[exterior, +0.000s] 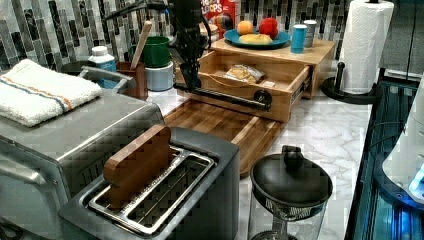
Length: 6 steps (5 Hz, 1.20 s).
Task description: Close the drawer.
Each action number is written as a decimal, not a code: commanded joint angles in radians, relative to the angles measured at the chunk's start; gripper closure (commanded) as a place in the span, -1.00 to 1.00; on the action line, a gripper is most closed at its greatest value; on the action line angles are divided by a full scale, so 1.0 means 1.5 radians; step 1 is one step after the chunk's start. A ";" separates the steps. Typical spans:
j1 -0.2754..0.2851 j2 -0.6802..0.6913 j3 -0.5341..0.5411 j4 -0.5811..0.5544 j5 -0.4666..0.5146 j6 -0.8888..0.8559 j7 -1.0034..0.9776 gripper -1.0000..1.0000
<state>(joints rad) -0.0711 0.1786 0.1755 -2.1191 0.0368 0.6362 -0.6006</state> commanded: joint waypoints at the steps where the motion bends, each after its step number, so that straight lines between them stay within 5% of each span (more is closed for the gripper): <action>1: 0.014 -0.014 -0.015 -0.037 -0.078 0.038 -0.011 1.00; 3: -0.021 -0.017 -0.038 -0.048 -0.167 0.055 -0.061 1.00; 6: -0.095 -0.012 -0.076 -0.045 -0.131 0.067 -0.231 1.00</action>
<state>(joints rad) -0.1680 0.1829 0.0844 -2.1875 -0.1815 0.6851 -0.8491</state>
